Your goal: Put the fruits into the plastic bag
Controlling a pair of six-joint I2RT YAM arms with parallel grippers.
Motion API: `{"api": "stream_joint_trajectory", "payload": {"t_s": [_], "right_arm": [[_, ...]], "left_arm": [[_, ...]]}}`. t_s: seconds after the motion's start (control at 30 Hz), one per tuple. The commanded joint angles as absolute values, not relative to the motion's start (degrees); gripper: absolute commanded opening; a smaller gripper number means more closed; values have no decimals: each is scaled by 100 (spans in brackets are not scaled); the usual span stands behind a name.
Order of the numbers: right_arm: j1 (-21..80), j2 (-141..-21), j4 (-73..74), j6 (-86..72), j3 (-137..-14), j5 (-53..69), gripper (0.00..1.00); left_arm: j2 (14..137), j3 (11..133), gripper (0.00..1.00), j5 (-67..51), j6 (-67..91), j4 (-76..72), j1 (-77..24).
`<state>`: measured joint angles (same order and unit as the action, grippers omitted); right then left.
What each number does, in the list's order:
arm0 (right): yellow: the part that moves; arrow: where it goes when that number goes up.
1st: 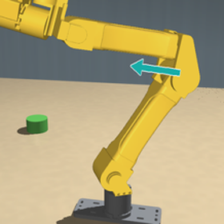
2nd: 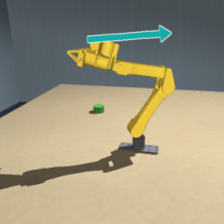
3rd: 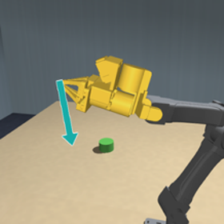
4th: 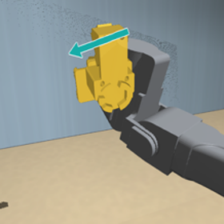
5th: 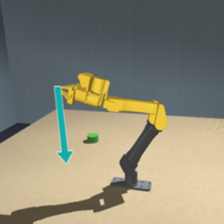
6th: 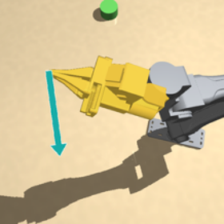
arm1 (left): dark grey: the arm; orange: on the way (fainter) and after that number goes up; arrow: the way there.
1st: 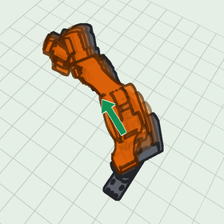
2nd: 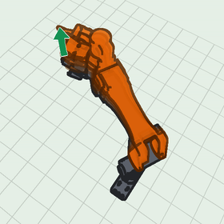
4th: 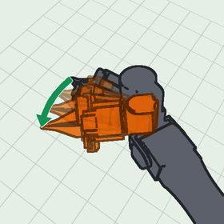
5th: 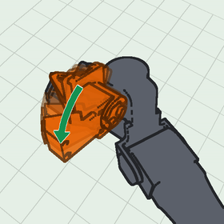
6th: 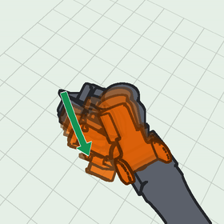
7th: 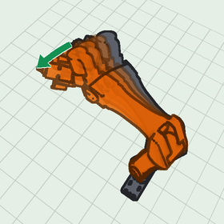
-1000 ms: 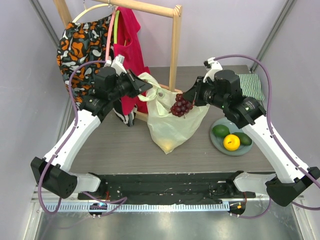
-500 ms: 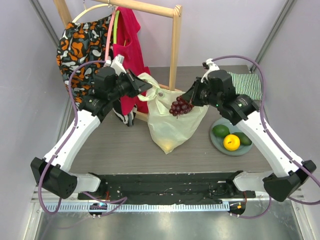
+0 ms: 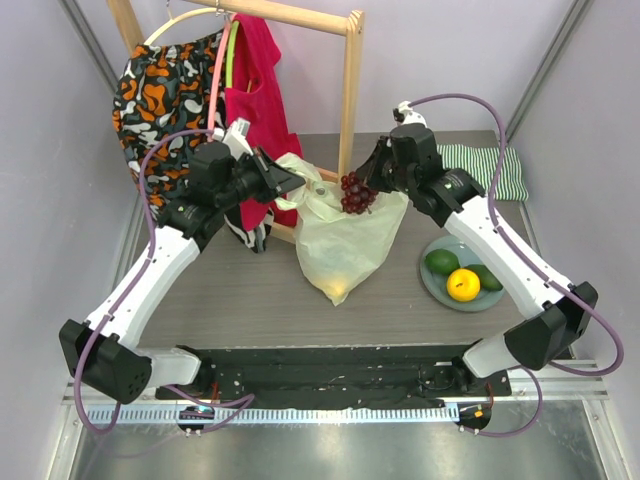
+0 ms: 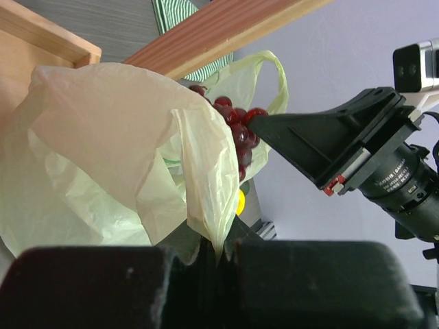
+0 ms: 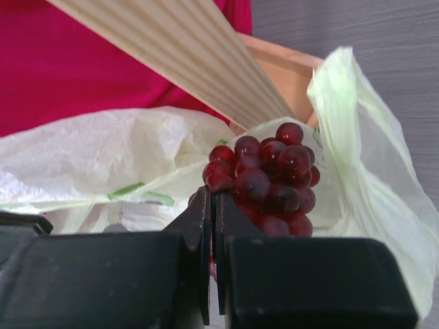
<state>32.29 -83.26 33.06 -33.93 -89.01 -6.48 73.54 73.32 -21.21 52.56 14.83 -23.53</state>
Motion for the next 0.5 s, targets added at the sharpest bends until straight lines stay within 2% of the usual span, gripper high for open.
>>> {"api": "stream_joint_trajectory", "payload": {"t_s": [0.0, 0.47], "right_arm": [[3261, -8350, 2514, -3656, -9246, -1046, 1], [3252, -8095, 2214, -3516, -8299, -888, 1]], "left_arm": [[7198, 7295, 0, -2399, 5431, 1178, -2320], [7295, 7593, 0, -2198, 5616, 879, -2312]]}}
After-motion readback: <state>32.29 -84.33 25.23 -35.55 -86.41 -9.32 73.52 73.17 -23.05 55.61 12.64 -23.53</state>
